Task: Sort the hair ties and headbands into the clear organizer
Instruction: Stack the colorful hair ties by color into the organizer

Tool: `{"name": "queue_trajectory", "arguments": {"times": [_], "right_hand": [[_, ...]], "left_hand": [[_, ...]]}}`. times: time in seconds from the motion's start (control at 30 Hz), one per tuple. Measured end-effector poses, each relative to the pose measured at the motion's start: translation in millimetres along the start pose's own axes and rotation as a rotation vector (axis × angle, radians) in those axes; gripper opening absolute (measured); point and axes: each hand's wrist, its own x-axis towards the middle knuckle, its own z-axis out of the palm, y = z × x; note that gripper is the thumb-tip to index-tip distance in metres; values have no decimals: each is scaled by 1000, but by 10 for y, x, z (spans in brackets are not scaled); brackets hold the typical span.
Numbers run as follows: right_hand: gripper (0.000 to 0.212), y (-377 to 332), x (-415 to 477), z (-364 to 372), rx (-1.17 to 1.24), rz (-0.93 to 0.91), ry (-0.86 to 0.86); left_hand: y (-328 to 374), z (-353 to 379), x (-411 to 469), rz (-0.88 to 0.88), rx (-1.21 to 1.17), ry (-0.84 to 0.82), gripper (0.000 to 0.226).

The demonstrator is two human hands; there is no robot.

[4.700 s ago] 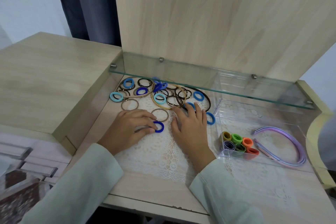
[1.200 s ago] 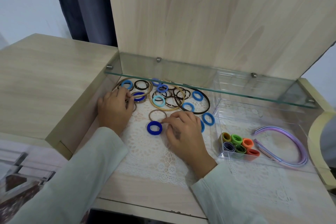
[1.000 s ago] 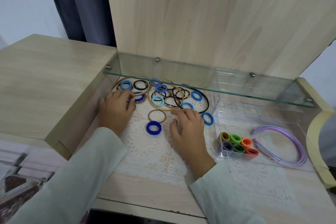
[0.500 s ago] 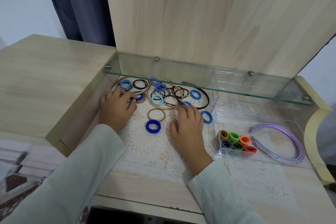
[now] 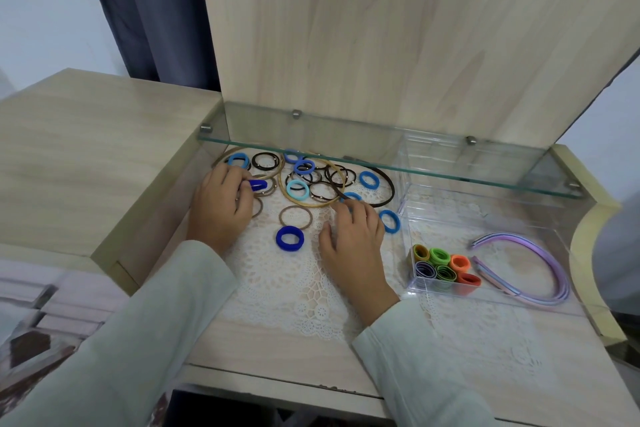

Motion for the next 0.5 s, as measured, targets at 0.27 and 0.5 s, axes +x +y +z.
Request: {"name": "queue_trajectory", "arguments": {"times": [0.27,0.5], "right_hand": [[41,1,8,-9,-13,13,-4],[41,-15,20,-14,-26,15,-17]], "left_hand": [[146,-124,-228,257,13,12,24],[144,-258,-290,413,-15,-148,19]]}}
